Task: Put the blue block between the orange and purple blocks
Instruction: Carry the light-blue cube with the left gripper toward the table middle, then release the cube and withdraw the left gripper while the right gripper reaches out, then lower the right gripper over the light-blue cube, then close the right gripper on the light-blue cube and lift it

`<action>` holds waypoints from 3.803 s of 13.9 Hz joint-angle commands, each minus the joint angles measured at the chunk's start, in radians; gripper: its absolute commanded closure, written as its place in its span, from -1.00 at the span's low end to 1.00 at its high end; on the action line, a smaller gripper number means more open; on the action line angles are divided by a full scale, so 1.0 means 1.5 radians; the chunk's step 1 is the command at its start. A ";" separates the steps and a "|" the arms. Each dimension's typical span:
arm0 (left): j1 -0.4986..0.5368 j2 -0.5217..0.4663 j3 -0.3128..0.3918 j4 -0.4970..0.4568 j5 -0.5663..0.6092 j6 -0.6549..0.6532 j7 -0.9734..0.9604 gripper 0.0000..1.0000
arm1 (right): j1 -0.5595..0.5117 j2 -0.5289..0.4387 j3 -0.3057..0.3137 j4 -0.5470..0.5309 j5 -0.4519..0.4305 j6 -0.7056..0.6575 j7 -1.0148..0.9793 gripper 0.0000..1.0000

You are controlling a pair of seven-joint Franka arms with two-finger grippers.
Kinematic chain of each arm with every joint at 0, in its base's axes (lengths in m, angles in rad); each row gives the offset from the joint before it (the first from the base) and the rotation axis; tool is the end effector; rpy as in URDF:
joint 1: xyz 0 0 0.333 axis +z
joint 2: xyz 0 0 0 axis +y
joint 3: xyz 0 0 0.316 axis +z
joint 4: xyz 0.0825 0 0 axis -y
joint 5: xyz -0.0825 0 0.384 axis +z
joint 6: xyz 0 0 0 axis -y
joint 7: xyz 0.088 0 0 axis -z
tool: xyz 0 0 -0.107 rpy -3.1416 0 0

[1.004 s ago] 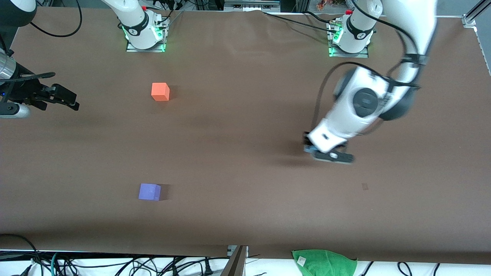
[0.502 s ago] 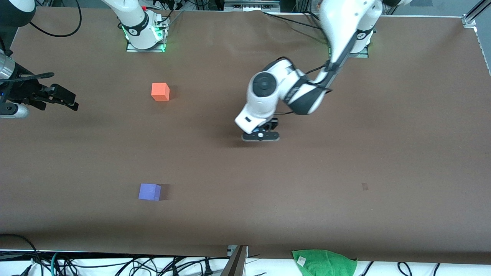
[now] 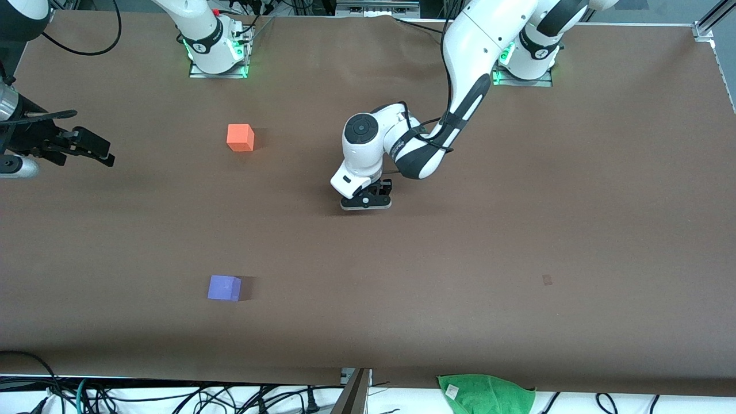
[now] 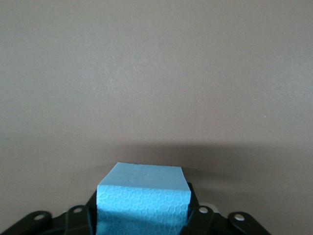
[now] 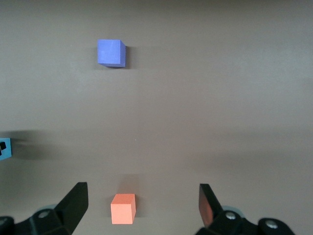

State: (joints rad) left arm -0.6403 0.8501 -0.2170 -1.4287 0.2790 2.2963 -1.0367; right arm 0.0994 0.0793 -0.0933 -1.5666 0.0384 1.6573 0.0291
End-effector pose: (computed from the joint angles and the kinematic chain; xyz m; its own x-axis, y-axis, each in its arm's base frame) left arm 0.5045 -0.5269 0.1971 0.9952 0.0731 0.0655 0.0728 -0.9973 0.0066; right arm 0.5855 0.0094 0.5892 0.9996 -0.0259 0.0108 -0.0256 -0.9992 -0.0312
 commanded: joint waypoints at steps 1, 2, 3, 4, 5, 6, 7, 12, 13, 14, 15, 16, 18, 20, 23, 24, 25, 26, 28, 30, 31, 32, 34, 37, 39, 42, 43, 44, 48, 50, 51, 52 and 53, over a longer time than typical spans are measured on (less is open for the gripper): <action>-0.005 -0.010 0.007 0.016 0.020 -0.016 -0.012 -1.00 | -0.012 0.004 0.004 0.009 0.013 -0.002 -0.006 -0.99; -0.003 -0.028 0.006 0.015 0.021 -0.029 -0.009 -1.00 | -0.011 0.004 0.004 0.010 0.012 -0.003 -0.006 -0.99; -0.001 -0.044 0.004 0.018 0.019 -0.057 -0.005 -1.00 | -0.010 0.007 0.004 0.009 0.012 -0.009 -0.001 -0.99; 0.001 -0.068 0.001 0.021 0.014 -0.088 -0.004 -1.00 | -0.010 0.013 0.004 0.009 0.012 -0.010 -0.001 -0.99; 0.006 -0.095 0.000 0.021 0.010 -0.114 -0.002 -1.00 | -0.009 0.013 0.004 0.009 0.012 -0.008 0.000 -0.99; 0.011 -0.123 -0.002 0.021 0.007 -0.153 0.009 -1.00 | -0.007 0.020 0.005 0.007 0.013 -0.001 -0.003 -0.99; 0.017 -0.149 -0.001 0.022 -0.008 -0.198 0.042 -1.00 | -0.005 0.042 0.006 0.010 0.011 -0.002 -0.012 -0.99; 0.143 -0.274 -0.001 0.026 -0.044 -0.367 0.245 -1.00 | 0.016 0.131 0.011 0.010 0.013 0.000 -0.015 -0.99; 0.173 -0.296 -0.001 0.026 -0.045 -0.394 0.284 -1.00 | 0.030 0.133 0.014 0.011 0.017 0.004 -0.018 -0.99; 0.200 -0.317 -0.001 0.026 -0.044 -0.420 0.324 -1.00 | 0.045 0.134 0.019 0.011 0.031 0.007 -0.009 -0.99; 0.229 -0.335 -0.001 0.026 -0.045 -0.439 0.366 -1.00 | 0.066 0.138 0.021 0.010 0.049 0.020 0.001 -0.99; 0.257 -0.351 -0.001 0.026 -0.045 -0.453 0.396 -1.00 | 0.089 0.148 0.021 0.007 0.053 0.034 0.022 -0.99; 0.311 -0.377 -0.001 0.026 -0.046 -0.459 0.412 -1.00 | 0.132 0.186 0.023 0.008 0.076 0.090 0.045 -0.99; 0.377 -0.391 -0.001 0.027 -0.083 -0.458 0.414 -1.00 | 0.180 0.218 0.024 0.010 0.098 0.154 0.131 -0.99; 0.451 -0.415 -0.001 0.025 -0.136 -0.478 0.462 -1.00 | 0.256 0.258 0.025 0.011 0.103 0.234 0.250 -0.99; 0.452 -0.420 0.002 0.025 -0.136 -0.494 0.500 -1.00 | 0.278 0.267 0.025 0.011 0.102 0.244 0.298 -0.99; 0.454 -0.426 0.006 0.025 -0.136 -0.501 0.525 -1.00 | 0.301 0.275 0.025 0.015 0.101 0.249 0.339 -0.99; 0.463 -0.429 0.008 0.023 -0.137 -0.502 0.549 -1.00 | 0.319 0.283 0.025 0.027 0.102 0.259 0.366 -0.99; 0.461 -0.459 0.031 -0.007 -0.140 -0.499 0.622 -1.00 | 0.353 0.304 0.026 0.043 0.118 0.285 0.421 -0.99; 0.466 -0.526 0.043 -0.097 -0.151 -0.455 0.663 -1.00 | 0.400 0.331 0.025 0.044 0.136 0.351 0.476 -0.99; 0.466 -0.567 0.044 -0.159 -0.152 -0.415 0.664 -1.00 | 0.416 0.348 0.025 0.044 0.135 0.386 0.493 -0.99; 0.467 -0.596 0.053 -0.205 -0.158 -0.387 0.666 -1.00 | 0.427 0.365 0.025 0.045 0.134 0.415 0.501 -0.99; 0.466 -0.606 0.069 -0.220 -0.172 -0.389 0.670 -1.00 | 0.446 0.395 0.024 0.045 0.132 0.453 0.508 -0.99; 0.467 -0.590 0.067 -0.209 -0.172 -0.417 0.671 -1.00 | 0.476 0.428 0.021 0.045 0.111 0.502 0.524 -0.99; 0.466 -0.588 0.063 -0.202 -0.172 -0.419 0.671 -1.00 | 0.475 0.431 0.020 0.045 0.075 0.502 0.519 -0.99; 0.467 -0.588 0.063 -0.203 -0.172 -0.419 0.671 -1.00 | 0.475 0.430 0.020 0.038 0.059 0.497 0.522 -0.99; 0.467 -0.588 0.063 -0.203 -0.172 -0.420 0.671 -1.00 | 0.475 0.431 0.020 0.037 0.060 0.497 0.525 -0.99; 0.467 -0.588 0.063 -0.203 -0.172 -0.420 0.671 -1.00 | 0.475 0.437 0.019 0.037 0.060 0.500 0.525 -0.99; 0.468 -0.586 0.065 -0.202 -0.219 -0.430 0.671 -1.00 | 0.476 0.467 0.019 0.036 0.060 0.513 0.539 -0.99; 0.468 -0.585 0.067 -0.202 -0.218 -0.430 0.668 -1.00 | 0.476 0.471 0.019 0.035 0.060 0.513 0.551 -0.93; 0.468 -0.586 0.066 -0.202 -0.218 -0.430 0.664 -1.00 | 0.476 0.471 0.019 0.035 0.060 0.513 0.552 -0.69; 0.468 -0.586 0.064 -0.202 -0.215 -0.430 0.663 -1.00 | 0.473 0.470 0.019 0.036 0.061 0.513 0.544 -0.35; 0.468 -0.586 0.063 -0.201 -0.212 -0.430 0.663 -1.00 | 0.467 0.467 0.019 0.038 0.061 0.512 0.536 0.05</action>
State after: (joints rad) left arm 0.0532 -0.0267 -0.1180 -1.7332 -0.0225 1.6624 -0.0548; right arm 0.8047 0.7817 -0.0596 -1.5258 0.1457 2.4246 0.8256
